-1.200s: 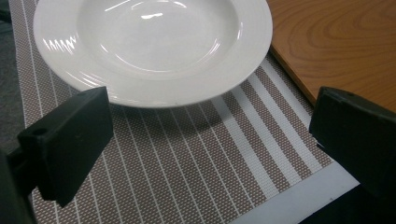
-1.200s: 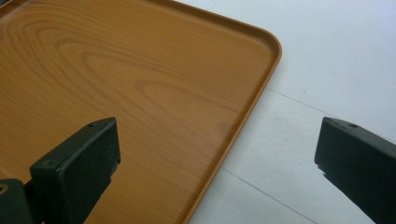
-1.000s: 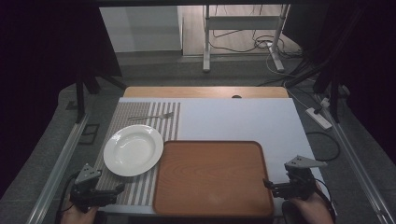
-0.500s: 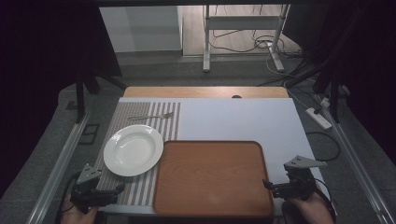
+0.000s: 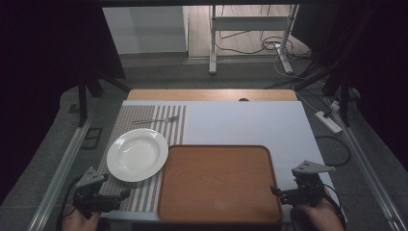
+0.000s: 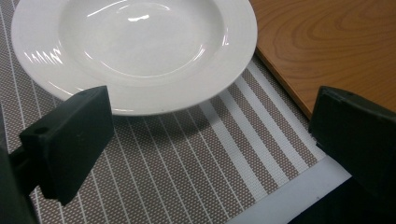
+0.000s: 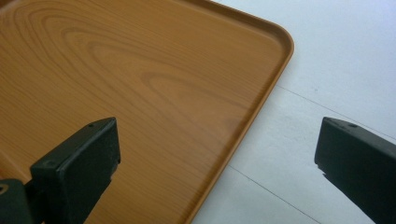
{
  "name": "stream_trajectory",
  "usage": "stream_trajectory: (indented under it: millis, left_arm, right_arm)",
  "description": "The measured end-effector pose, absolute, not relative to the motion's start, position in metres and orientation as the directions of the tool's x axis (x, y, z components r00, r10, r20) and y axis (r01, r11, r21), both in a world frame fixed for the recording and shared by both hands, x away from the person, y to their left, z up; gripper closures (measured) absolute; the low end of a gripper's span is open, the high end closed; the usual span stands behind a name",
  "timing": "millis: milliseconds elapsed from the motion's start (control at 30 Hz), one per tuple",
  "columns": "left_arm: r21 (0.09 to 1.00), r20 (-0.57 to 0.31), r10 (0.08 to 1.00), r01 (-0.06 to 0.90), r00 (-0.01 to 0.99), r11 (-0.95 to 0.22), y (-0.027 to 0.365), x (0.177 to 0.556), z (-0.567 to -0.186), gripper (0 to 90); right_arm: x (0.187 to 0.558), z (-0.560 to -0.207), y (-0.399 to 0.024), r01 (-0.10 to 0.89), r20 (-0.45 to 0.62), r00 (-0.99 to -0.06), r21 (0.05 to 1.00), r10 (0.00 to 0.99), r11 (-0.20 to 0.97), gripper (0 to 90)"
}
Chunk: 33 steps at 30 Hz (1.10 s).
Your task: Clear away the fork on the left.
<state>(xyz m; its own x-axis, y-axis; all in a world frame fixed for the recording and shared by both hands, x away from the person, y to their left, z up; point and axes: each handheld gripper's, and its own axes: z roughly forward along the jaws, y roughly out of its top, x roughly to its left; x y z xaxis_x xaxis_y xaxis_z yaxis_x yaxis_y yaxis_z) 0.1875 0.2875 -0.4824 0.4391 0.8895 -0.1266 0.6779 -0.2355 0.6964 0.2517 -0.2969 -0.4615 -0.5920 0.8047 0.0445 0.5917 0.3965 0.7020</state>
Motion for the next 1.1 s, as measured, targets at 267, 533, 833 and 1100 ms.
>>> stream_trajectory:
  millis: [267,533,833,1100]
  left_arm:
    - [0.706,-0.126,0.892,0.671,0.434,-0.227,0.289,0.193,-0.48,1.7]
    - [0.691,-0.12,0.893,0.682,0.435,-0.239,0.289,0.205,-0.48,1.7]
    - [0.698,-0.157,0.893,0.687,0.421,-0.201,0.297,0.222,-0.481,1.7]
    - [0.665,-0.201,0.878,0.718,0.434,-0.203,0.292,0.242,-0.481,0.9]
  right_arm:
    - [0.252,-0.462,-0.297,0.591,0.045,-0.596,0.7,0.802,0.4,0.9]
    - [0.252,-0.462,-0.296,0.589,0.039,-0.599,0.698,0.8,0.407,0.9]
    - [0.252,-0.462,-0.295,0.588,0.04,-0.605,0.696,0.795,0.413,0.9]
    - [0.252,-0.462,-0.295,0.589,0.041,-0.606,0.695,0.795,0.413,0.9]
